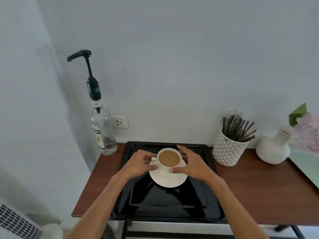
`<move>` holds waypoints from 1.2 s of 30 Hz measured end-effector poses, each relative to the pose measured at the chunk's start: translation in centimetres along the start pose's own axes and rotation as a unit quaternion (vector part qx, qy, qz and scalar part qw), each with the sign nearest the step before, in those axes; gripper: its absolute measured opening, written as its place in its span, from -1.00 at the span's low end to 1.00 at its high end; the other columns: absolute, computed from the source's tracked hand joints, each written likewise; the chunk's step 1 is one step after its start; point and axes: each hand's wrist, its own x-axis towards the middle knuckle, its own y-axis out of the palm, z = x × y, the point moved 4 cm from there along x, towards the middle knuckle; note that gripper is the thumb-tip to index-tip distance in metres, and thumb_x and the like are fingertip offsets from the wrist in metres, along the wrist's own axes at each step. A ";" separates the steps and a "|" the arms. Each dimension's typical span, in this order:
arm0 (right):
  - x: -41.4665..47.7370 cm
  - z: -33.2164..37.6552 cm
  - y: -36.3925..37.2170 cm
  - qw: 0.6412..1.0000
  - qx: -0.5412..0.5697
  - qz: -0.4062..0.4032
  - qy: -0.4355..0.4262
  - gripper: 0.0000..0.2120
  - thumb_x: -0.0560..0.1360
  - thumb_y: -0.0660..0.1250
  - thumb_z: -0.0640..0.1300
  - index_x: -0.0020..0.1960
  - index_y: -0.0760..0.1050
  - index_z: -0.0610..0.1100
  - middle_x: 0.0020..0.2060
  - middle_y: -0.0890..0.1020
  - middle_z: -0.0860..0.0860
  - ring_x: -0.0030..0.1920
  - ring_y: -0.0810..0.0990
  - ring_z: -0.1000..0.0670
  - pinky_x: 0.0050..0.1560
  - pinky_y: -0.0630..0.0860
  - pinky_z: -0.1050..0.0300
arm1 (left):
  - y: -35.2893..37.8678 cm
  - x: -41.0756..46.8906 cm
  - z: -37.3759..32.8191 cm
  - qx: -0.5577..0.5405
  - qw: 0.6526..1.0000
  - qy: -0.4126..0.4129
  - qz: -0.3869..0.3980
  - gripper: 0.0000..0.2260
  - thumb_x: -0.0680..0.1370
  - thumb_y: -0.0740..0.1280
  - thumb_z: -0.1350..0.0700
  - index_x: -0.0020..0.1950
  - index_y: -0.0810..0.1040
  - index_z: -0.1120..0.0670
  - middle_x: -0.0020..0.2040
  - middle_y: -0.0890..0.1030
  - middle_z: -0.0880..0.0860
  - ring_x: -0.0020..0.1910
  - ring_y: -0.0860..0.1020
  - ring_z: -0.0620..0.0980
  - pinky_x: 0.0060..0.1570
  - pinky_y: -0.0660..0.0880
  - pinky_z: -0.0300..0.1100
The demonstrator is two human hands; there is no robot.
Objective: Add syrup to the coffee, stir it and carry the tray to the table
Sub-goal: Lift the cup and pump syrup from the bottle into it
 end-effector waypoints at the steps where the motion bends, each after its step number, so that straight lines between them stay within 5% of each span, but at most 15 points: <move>1: 0.2 -0.4 0.2 1.000 0.015 -0.003 -0.005 0.08 0.18 0.71 0.13 0.59 0.28 0.05 0.38 0.55 0.11 0.39 0.52 0.07 0.46 0.42 0.02 | 0.2 0.4 0.3 -0.012 1.000 0.004 0.004 -0.60 0.44 0.58 0.27 0.27 0.69 0.13 0.14 0.76 0.05 0.13 0.71 -0.07 0.28 0.59 -0.04; 7: 0.8 -2.1 1.5 0.997 0.063 -0.009 -0.047 -0.16 0.18 0.73 0.05 0.39 0.47 0.18 0.24 0.65 0.20 0.28 0.60 0.15 0.36 0.54 0.02 | 0.1 0.8 1.9 -0.062 0.997 0.009 -0.049 -0.74 0.45 0.57 0.25 0.13 0.76 0.10 0.00 0.80 0.01 0.02 0.76 -0.05 0.18 0.65 -0.10; 16: 1.8 -3.2 1.8 0.993 0.090 0.013 -0.069 -0.18 0.17 0.73 0.08 0.36 0.47 0.22 0.23 0.64 0.26 0.28 0.59 0.16 0.35 0.53 0.11 | 0.9 0.2 2.4 -0.139 0.986 0.014 -0.091 -0.78 0.49 0.52 0.29 0.14 0.74 0.20 0.02 0.79 0.06 0.05 0.75 -0.03 0.02 0.64 -0.29; 27: 2.5 -1.8 1.9 0.992 0.089 0.023 -0.083 -0.19 0.15 0.75 0.00 0.33 0.52 0.20 0.19 0.66 0.26 0.25 0.61 0.18 0.26 0.53 0.26 | 0.7 -0.7 2.9 -0.187 0.969 0.015 -0.161 -0.82 0.49 0.50 0.33 0.09 0.74 0.28 -0.02 0.80 0.12 -0.01 0.77 0.03 0.03 0.67 -0.20; 32: 2.7 0.6 1.6 0.991 0.079 0.007 -0.106 -0.25 0.12 0.73 0.08 0.20 0.49 0.45 0.15 0.66 0.32 0.22 0.62 0.22 0.14 0.50 0.47 | -0.8 -1.4 1.9 -0.220 0.962 0.031 -0.161 -0.83 0.49 0.49 0.32 0.08 0.74 0.25 -0.05 0.80 0.08 -0.03 0.77 0.00 -0.04 0.65 -0.30; 36: 3.0 2.5 1.5 0.989 0.081 0.007 -0.120 -0.26 0.12 0.72 0.15 0.19 0.48 0.48 0.16 0.66 0.34 0.21 0.63 0.23 0.11 0.52 0.45 | -2.0 -2.1 1.2 -0.241 0.955 0.044 -0.168 -0.82 0.52 0.47 0.30 0.11 0.73 0.24 -0.01 0.80 0.10 0.03 0.76 0.03 0.01 0.64 -0.27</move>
